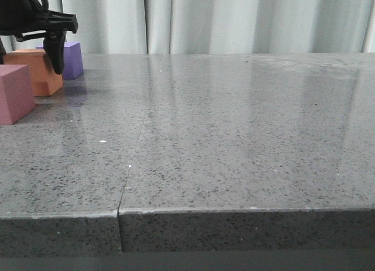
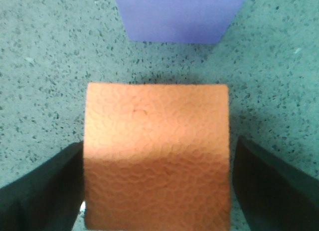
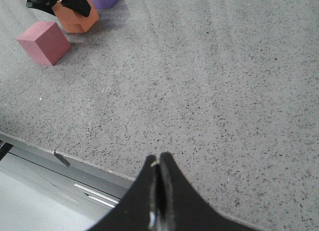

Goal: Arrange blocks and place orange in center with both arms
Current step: 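Lower the orange cube between the purple and pink cubes and release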

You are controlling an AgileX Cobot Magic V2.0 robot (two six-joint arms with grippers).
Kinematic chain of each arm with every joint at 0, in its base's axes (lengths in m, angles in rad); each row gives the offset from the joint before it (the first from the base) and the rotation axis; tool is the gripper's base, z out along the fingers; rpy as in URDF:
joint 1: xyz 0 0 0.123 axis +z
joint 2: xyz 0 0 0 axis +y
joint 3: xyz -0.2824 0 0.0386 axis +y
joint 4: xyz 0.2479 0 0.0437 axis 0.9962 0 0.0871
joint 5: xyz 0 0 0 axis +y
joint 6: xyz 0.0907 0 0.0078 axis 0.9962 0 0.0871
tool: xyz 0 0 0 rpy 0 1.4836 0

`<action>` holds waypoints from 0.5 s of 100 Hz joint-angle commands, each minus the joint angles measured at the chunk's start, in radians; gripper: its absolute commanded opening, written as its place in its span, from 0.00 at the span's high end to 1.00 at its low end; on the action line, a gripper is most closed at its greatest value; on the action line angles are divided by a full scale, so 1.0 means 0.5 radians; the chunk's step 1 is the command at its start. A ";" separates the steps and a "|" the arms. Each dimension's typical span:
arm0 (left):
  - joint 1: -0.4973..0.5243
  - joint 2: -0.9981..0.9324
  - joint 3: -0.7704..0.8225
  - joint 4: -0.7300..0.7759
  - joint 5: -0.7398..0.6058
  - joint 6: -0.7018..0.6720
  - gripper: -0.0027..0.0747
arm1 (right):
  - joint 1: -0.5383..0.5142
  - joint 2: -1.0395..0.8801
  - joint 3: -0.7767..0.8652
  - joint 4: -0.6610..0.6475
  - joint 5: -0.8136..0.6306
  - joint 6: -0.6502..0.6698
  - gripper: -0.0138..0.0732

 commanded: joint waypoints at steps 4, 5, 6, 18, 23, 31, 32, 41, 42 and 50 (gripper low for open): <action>0.000 -0.197 -0.046 0.036 -0.120 -0.010 0.23 | -0.003 0.014 -0.050 -0.009 -0.139 -0.010 0.92; 0.000 -0.211 -0.046 0.036 -0.120 -0.010 0.23 | -0.003 0.014 -0.050 -0.009 -0.139 -0.010 0.92; 0.000 -0.211 -0.046 0.036 -0.120 -0.010 0.23 | -0.003 0.014 -0.050 -0.009 -0.139 -0.010 0.92; 0.000 -0.303 -0.046 0.052 -0.130 -0.010 0.23 | -0.003 0.014 -0.050 -0.009 -0.139 -0.010 0.92; 0.000 -0.342 -0.046 0.066 -0.130 -0.010 0.24 | -0.003 0.014 -0.050 -0.009 -0.139 -0.010 0.92; 0.000 -0.398 -0.046 0.103 -0.129 -0.010 0.30 | -0.003 0.014 -0.050 -0.009 -0.139 -0.010 0.92; 0.000 -0.398 -0.046 0.107 -0.129 -0.010 0.31 | -0.003 0.014 -0.050 -0.009 -0.139 -0.010 0.92; 0.000 -0.448 -0.046 0.125 -0.118 -0.010 0.44 | -0.003 0.014 -0.050 -0.009 -0.139 -0.010 0.92; 0.000 -0.459 -0.046 0.125 -0.118 -0.010 0.45 | -0.003 0.014 -0.050 -0.009 -0.139 -0.010 0.92; 0.000 -0.503 -0.046 0.128 -0.114 -0.006 0.60 | -0.003 0.014 -0.050 -0.009 -0.139 -0.010 0.92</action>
